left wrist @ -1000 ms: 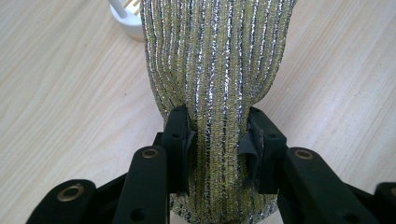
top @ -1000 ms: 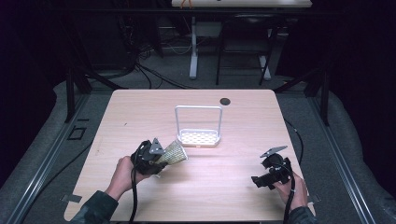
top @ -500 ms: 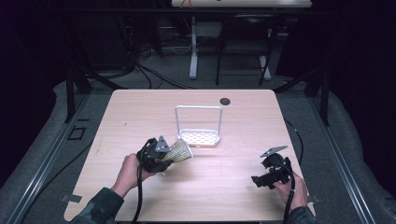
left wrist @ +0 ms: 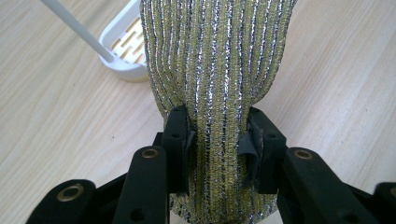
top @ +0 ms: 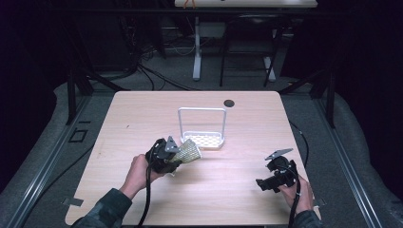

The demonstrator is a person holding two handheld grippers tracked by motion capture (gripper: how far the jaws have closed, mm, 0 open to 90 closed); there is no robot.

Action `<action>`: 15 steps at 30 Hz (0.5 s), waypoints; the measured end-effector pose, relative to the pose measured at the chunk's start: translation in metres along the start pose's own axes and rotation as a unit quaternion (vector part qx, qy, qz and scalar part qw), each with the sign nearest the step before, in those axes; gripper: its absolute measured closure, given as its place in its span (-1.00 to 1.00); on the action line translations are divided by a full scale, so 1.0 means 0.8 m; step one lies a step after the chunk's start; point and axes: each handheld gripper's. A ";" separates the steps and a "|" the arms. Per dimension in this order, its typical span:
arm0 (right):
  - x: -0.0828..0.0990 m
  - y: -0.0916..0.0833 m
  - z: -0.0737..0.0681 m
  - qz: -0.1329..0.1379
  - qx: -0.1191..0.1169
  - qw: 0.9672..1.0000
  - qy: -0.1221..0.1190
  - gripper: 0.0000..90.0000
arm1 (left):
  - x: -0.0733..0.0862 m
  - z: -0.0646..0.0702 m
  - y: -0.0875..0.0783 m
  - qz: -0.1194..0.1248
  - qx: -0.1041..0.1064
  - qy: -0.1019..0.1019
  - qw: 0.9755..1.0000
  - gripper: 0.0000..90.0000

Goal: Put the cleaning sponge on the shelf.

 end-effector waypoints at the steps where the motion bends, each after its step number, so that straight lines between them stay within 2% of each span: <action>1: 0.000 0.000 0.000 0.000 0.000 1.000 -0.001 -0.96 | -0.001 0.001 0.001 0.001 -0.002 0.001 1.000 0.44; 15: -0.001 -0.002 -0.001 -0.004 0.002 1.000 -0.006 -0.96 | -0.016 0.003 0.010 0.008 -0.012 -0.005 1.000 0.44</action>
Point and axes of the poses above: each handheld gripper's, and its own axes: y roughly forward along the jaws, x roughly out of its underside, z roughly to its right, and after that the axes turned 10 degrees about z, right-handed
